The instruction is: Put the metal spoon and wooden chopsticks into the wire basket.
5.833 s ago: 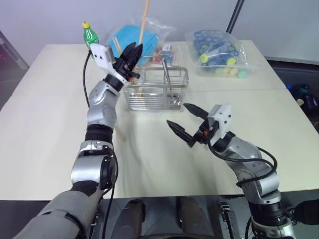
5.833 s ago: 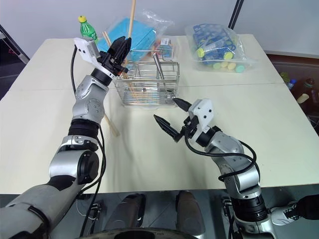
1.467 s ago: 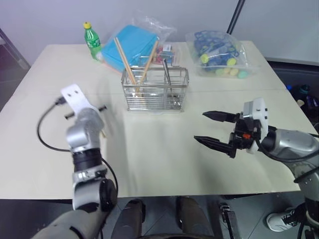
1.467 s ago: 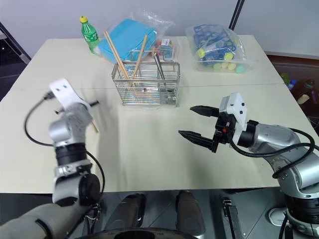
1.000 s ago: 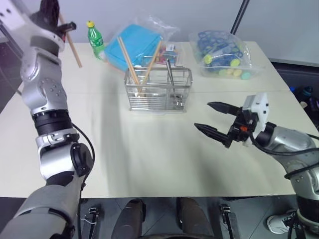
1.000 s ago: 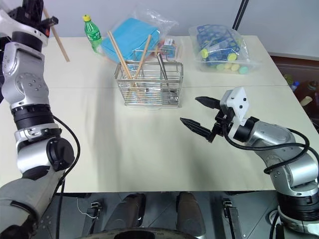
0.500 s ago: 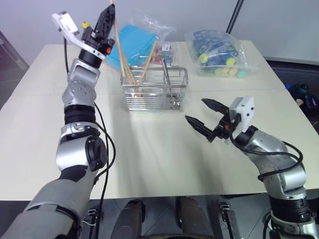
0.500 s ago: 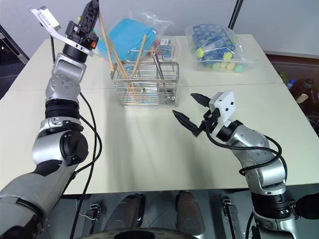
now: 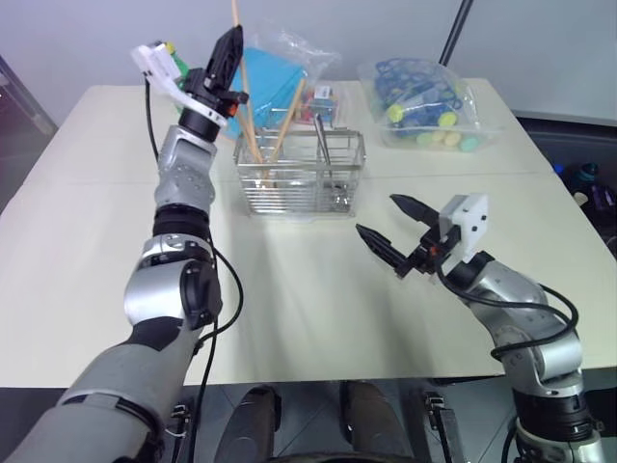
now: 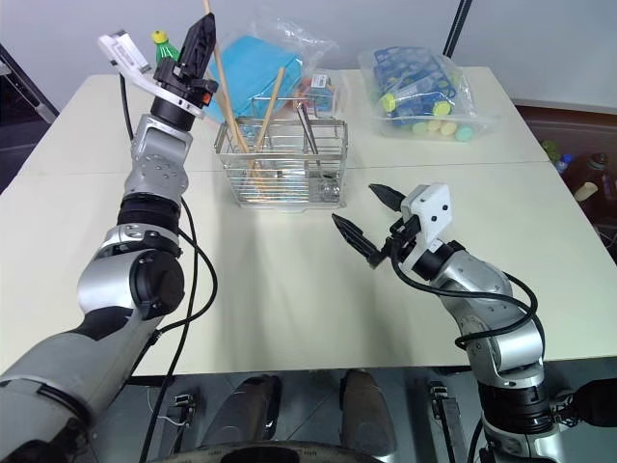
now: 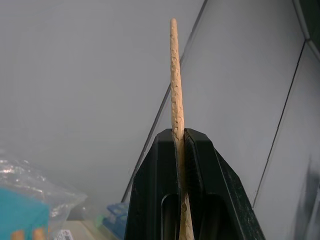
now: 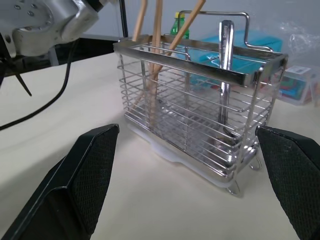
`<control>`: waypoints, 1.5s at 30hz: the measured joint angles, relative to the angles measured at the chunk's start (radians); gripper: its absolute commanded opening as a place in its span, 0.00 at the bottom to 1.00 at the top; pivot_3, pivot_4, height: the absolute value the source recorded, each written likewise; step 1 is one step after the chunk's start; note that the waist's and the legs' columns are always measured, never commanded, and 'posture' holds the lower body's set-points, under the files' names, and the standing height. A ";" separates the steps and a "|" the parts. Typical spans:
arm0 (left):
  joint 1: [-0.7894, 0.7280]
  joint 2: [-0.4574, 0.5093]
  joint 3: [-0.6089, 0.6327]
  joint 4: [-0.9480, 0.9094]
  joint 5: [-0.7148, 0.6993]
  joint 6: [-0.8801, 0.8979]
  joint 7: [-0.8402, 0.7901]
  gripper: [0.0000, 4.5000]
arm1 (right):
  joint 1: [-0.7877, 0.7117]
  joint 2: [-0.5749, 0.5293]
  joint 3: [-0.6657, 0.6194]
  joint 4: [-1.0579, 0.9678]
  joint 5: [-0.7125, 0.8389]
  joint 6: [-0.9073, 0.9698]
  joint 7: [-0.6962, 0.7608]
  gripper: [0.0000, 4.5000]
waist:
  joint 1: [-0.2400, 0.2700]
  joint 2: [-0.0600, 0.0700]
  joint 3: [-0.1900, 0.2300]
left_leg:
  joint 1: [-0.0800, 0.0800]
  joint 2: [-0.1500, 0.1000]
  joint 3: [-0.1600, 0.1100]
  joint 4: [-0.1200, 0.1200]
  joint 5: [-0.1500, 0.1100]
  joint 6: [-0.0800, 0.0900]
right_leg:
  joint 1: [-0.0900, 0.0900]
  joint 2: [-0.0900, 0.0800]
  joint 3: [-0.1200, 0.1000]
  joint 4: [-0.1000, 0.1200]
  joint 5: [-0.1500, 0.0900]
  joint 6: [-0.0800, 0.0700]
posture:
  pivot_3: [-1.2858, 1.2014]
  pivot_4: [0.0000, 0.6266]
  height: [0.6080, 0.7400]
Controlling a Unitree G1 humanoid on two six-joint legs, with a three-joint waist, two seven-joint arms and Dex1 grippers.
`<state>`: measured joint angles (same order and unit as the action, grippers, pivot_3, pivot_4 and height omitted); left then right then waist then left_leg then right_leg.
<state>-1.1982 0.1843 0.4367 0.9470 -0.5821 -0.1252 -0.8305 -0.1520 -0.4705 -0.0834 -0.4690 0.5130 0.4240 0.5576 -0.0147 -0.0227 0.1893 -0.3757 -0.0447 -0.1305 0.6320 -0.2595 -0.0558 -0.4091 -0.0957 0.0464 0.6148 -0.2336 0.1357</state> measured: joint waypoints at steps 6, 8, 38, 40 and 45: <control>0.023 -0.032 -0.069 -0.007 0.093 -0.110 0.020 0.01 | 0.000 0.000 0.000 0.000 0.001 0.000 0.000 1.00 | -0.001 0.000 0.000 | 0.000 0.000 0.000 0.000 0.000 0.000 | 0.000 0.000 0.000 0.000 0.000 0.000 | 0.52 0.24 1.00; 0.029 -0.038 -0.083 -0.006 0.127 -0.153 0.049 0.01 | 0.000 0.006 0.001 0.000 0.001 0.000 -0.001 1.00 | -0.001 0.000 0.000 | 0.000 0.000 0.000 0.000 0.000 0.000 | 0.000 0.000 0.000 0.000 0.000 0.000 | 0.52 0.24 1.00; 0.096 -0.049 -0.169 0.025 0.287 -0.330 0.219 0.98 | -0.037 0.026 0.027 0.023 0.000 0.000 0.009 1.00 | -0.001 0.000 0.000 | 0.000 0.000 0.000 0.000 0.000 0.000 | 0.000 0.000 0.000 0.000 0.000 0.000 | 0.52 0.24 1.00; 0.097 -0.049 -0.170 -0.004 0.275 -0.302 0.205 0.98 | -0.045 0.026 0.030 0.027 -0.001 -0.002 0.011 1.00 | -0.001 0.000 0.000 | 0.000 0.000 0.000 0.000 0.000 0.000 | 0.000 0.000 0.000 0.000 0.000 0.000 | 0.52 0.24 1.00; 0.098 -0.024 -0.194 -0.166 0.249 -0.112 0.203 0.98 | -0.062 0.020 0.031 0.051 -0.009 -0.017 0.036 1.00 | -0.003 0.000 0.000 | 0.000 0.000 0.000 0.000 0.000 0.000 | 0.000 0.000 0.000 0.001 0.000 0.000 | 0.52 0.24 1.00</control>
<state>-1.0997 0.1602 0.2429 0.7812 -0.3334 -0.2372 -0.6278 -0.2140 -0.4503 -0.0527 -0.4182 0.5040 0.4070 0.5933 -0.0176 -0.0226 0.1893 -0.3755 -0.0448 -0.1307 0.6320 -0.2595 -0.0557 -0.4092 -0.0956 0.0464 0.6153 -0.2335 0.1358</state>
